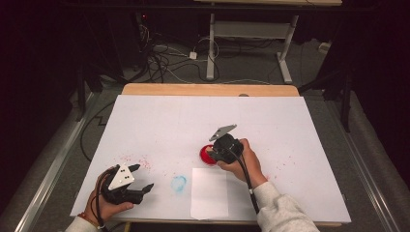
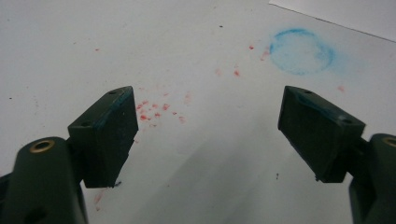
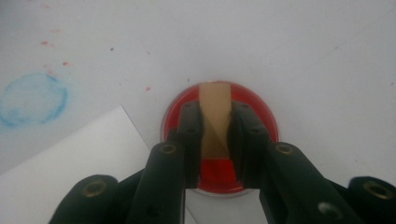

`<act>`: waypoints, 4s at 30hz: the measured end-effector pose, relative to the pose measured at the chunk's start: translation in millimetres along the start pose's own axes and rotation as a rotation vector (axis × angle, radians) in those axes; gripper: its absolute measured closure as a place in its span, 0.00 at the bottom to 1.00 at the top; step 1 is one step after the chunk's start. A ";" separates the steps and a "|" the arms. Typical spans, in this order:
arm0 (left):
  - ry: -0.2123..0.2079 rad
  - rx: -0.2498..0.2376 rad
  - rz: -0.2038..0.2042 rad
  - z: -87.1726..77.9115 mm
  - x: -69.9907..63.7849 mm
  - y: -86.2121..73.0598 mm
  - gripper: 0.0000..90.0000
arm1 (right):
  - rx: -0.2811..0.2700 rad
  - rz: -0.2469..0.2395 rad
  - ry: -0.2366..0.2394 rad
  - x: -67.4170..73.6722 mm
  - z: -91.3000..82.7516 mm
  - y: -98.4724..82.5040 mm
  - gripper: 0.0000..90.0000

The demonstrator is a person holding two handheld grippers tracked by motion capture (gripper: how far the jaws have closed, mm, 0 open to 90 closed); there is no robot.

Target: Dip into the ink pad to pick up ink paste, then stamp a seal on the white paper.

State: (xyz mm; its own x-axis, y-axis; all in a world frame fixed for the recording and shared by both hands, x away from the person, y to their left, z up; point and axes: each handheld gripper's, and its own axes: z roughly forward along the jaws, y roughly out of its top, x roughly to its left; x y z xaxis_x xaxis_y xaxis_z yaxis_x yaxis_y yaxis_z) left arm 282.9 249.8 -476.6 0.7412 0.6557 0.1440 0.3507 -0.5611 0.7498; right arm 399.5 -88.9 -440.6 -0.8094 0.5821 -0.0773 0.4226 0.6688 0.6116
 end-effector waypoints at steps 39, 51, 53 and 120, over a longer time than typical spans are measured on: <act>-0.006 0.010 0.011 1.4 -1.8 0.8 0.21 | 0.014 -0.018 -0.024 2.5 10.2 -9.7 0.85; -0.006 0.004 0.012 0.4 -2.1 1.1 0.21 | 0.010 -0.014 -0.023 2.0 10.7 -10.3 0.85; -0.006 0.006 0.013 0.6 -2.1 1.0 0.21 | 0.008 -0.012 -0.024 2.3 10.5 -10.8 0.85; -0.006 0.012 0.027 1.0 -1.1 0.7 0.21 | -0.287 -0.057 -0.018 16.1 -91.5 -2.8 0.84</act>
State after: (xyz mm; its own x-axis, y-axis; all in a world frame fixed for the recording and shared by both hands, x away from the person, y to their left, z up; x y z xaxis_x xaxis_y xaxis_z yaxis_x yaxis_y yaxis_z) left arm 282.9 248.2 -476.8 0.7537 0.6373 0.1605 0.3371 -0.5845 0.7381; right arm 347.9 -123.7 -371.5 -0.8203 0.5570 -0.1299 0.2420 0.5439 0.8035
